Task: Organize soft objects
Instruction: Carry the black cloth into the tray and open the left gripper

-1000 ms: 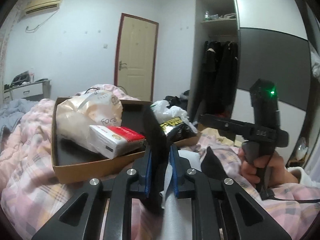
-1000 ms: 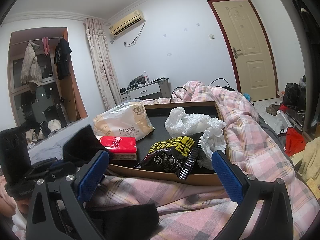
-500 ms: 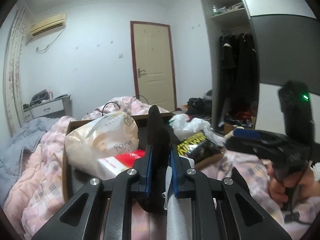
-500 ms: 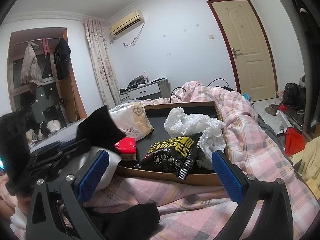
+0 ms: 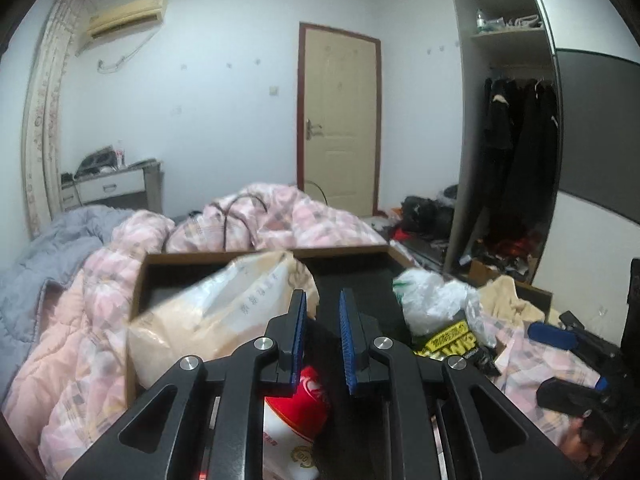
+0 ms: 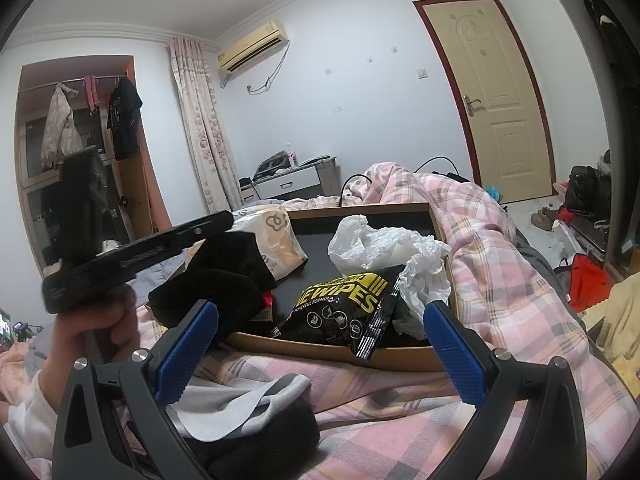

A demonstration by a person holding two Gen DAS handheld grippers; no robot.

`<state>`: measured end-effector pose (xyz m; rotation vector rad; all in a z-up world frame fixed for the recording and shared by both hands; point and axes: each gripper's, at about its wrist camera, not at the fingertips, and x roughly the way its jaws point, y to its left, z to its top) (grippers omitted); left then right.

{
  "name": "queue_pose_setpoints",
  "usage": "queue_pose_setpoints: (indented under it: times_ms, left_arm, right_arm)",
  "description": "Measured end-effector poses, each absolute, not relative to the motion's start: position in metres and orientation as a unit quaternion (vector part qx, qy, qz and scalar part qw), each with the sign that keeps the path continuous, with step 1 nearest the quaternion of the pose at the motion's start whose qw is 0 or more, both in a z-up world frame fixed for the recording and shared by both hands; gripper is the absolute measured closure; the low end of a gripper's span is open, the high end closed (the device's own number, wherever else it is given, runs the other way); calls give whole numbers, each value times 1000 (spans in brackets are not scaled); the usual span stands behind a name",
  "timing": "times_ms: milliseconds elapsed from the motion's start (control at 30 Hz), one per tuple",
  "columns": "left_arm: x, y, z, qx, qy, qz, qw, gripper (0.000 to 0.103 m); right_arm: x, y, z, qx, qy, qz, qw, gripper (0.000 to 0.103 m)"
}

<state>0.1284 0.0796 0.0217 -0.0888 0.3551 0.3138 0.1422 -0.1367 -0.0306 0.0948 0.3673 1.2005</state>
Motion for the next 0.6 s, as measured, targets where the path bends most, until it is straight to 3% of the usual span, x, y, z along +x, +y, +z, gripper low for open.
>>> queue_pose_setpoints:
  times_ms: [200,433,500,533,567,600]
  left_arm:
    - [136,73,2,-39,200,129,970,90]
    - [97,74,20,-42,132,169,976,87]
    - [77,75,20,-52,108,175,977,52]
    - [69,74,19,-56,97,177,978,8]
    - [56,73,16,-64,71,178,979,0]
    - [36,72,14,-77,36,172,981,0]
  right_arm:
    - [143,-137,-31,45,173,561,808,1]
    - [143,-137,-31,45,172,561,808,1]
    - [142,-137,-31,45,171,562,808,1]
    - [143,-137,-31,45,171,562,808,1]
    - [143,-137,-31,45,171,562,808,1]
    - [143,-138,-31,47,170,563,807,1]
